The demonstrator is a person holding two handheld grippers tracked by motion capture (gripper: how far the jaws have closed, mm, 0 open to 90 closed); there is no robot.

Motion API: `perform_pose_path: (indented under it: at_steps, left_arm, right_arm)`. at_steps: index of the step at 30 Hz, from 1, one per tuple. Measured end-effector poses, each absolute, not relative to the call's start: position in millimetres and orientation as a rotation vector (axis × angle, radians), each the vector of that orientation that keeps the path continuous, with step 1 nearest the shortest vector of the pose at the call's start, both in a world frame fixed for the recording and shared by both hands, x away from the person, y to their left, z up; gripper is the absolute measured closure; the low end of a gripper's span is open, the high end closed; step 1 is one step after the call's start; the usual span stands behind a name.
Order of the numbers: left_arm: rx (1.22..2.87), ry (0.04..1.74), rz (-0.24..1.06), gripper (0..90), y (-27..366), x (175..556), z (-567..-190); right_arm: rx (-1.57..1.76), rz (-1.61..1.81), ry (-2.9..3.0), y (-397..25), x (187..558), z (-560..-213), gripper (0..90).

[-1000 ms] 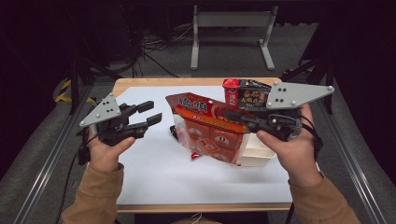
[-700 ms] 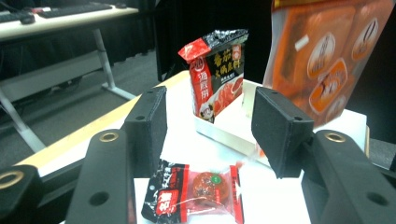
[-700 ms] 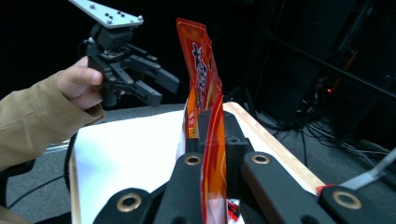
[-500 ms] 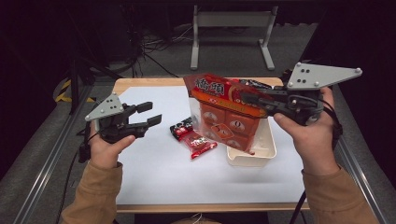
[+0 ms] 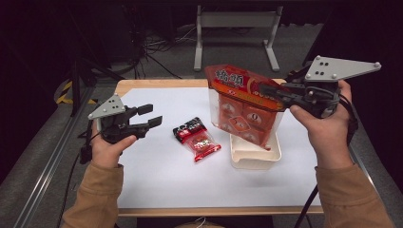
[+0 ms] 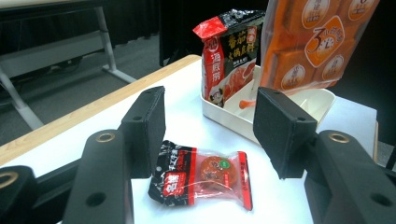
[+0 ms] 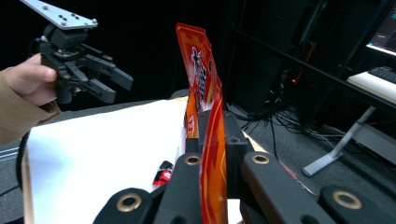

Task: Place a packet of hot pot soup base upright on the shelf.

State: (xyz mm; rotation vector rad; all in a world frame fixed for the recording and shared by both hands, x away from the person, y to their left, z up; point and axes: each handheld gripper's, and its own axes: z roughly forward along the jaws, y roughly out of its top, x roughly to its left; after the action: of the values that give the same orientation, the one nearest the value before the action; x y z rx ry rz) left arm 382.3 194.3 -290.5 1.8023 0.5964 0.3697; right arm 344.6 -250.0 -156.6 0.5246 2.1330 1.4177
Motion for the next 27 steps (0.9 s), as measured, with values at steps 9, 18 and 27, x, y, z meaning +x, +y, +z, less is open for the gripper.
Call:
perform_pose_path:
  at_steps: [9,18,27]
  left_arm:
    - [1.822,0.603,0.355,44.5,193,386,-294]
    - [1.833,0.619,0.34,44.1,193,389,-298]
    - [1.844,0.643,0.316,44.0,193,392,-301]
  right_arm:
    - [0.586,1.419,2.098,-262,353,-163,89.8]
    - [0.676,1.41,2.058,-268,359,-173,89.8]
    - [0.777,1.426,2.029,-275,367,-189,89.8]
